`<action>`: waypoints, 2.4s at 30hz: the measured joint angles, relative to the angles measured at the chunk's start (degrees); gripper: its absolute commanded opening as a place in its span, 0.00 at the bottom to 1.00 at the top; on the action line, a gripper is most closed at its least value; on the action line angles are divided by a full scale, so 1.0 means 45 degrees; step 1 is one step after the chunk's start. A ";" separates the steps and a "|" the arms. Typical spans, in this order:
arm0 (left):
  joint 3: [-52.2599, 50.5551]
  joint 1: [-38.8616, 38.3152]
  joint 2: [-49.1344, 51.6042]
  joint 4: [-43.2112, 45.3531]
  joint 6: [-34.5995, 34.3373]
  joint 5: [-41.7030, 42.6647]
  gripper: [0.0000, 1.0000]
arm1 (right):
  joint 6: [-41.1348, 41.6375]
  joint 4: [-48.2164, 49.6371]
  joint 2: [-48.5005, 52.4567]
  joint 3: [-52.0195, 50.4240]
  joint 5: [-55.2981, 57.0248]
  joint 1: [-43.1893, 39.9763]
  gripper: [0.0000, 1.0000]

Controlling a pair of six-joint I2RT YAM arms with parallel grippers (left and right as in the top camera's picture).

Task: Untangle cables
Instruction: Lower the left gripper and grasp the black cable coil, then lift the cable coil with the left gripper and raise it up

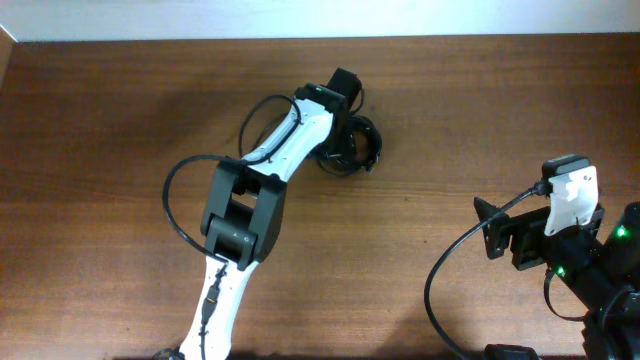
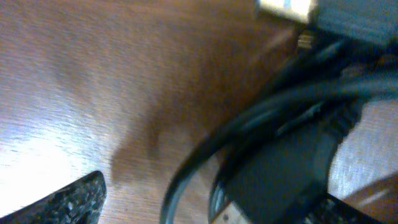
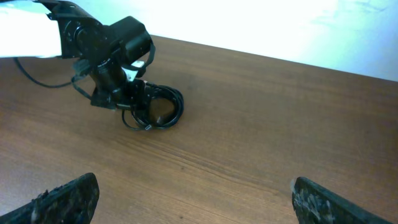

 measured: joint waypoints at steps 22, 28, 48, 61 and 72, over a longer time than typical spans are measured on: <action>1.0885 -0.0500 0.0534 -0.7480 0.2788 0.0879 0.00 | 0.0000 -0.0005 0.0228 0.0000 -0.0189 0.0005 0.98; 1.3216 -0.0525 -0.0806 -0.8238 0.4153 0.2244 0.00 | 0.0005 -0.0005 0.1511 0.0000 -0.1030 0.0005 0.98; 1.3284 -0.0534 -0.3978 -0.8286 0.4721 0.2710 0.00 | -0.3094 0.5731 0.4435 0.0034 -0.3803 0.2895 0.98; 1.2473 -0.0554 -0.7130 -0.8286 0.4707 0.2934 0.00 | -0.2482 0.5989 0.4809 0.0058 -0.1588 0.3201 0.98; 0.7329 -0.0559 -0.6858 -0.7514 0.5294 0.1957 0.00 | -0.2084 0.5620 0.4804 0.0058 -0.0651 0.3468 0.98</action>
